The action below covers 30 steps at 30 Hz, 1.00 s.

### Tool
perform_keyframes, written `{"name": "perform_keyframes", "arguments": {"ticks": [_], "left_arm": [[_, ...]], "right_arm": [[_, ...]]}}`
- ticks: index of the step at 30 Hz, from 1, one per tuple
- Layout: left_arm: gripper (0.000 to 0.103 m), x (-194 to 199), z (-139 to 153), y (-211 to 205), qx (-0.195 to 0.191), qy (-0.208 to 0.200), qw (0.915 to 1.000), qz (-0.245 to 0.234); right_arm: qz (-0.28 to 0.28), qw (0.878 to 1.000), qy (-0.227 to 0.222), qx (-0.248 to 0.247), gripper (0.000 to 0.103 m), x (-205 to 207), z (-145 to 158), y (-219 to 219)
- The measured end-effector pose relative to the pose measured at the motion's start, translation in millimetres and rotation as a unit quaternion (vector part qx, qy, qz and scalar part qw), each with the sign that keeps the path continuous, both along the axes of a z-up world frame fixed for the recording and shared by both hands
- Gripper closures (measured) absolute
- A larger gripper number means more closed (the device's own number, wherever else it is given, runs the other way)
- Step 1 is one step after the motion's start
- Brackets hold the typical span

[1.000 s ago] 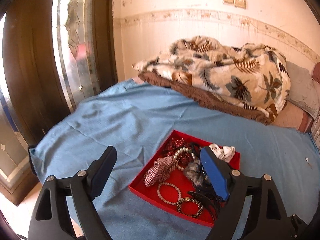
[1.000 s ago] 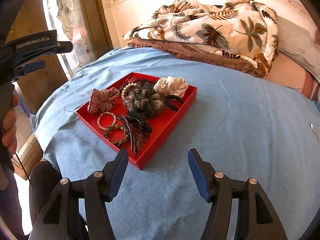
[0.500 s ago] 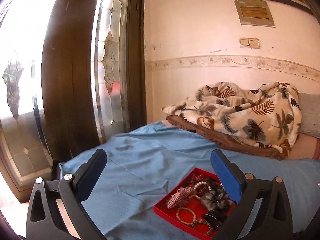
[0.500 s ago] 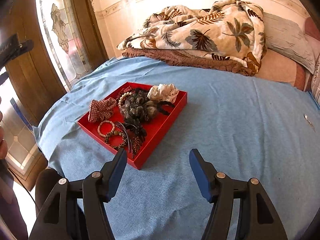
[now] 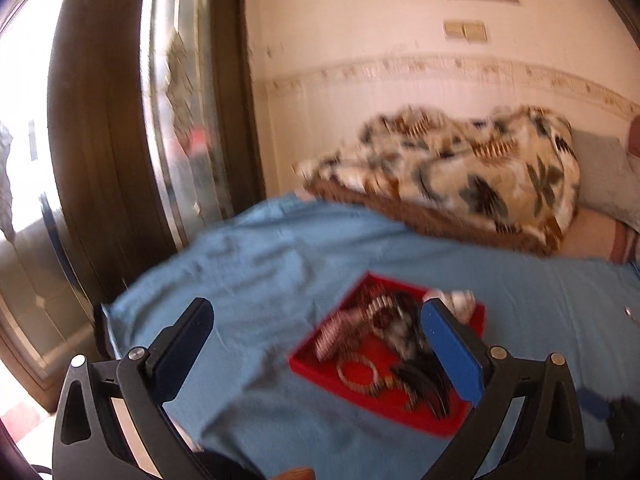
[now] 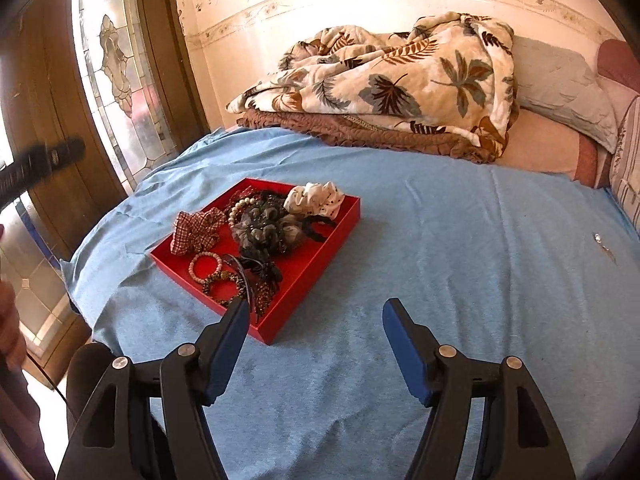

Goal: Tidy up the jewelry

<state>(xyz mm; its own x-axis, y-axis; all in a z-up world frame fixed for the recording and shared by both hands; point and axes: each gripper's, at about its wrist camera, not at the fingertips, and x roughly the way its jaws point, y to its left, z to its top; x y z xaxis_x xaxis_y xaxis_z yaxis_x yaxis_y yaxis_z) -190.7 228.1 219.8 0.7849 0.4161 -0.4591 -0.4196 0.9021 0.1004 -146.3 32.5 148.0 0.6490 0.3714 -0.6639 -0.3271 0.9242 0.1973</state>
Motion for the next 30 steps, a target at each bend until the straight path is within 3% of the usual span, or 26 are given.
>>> {"name": "perform_keyframes", "arguments": {"ticks": [6, 15, 30], "left_arm": [[0.0, 6, -32, -1, -0.036, 0.058, 0.9976, -0.012], [0.0, 11, -56, -7, -0.049, 0.099, 0.9935, -0.027], [0.0, 7, -70, -17, -0.06, 0.125, 0.989, -0.053]], "right_arm": [[-0.007, 1.0, -0.008, -0.012, 0.028, 0, -1, 0], [-0.024, 0.999, -0.005, -0.026, 0.026, 3, -6, -1], [-0.048, 0.997, -0.026, -0.054, 0.022, 1, -4, -2]]}}
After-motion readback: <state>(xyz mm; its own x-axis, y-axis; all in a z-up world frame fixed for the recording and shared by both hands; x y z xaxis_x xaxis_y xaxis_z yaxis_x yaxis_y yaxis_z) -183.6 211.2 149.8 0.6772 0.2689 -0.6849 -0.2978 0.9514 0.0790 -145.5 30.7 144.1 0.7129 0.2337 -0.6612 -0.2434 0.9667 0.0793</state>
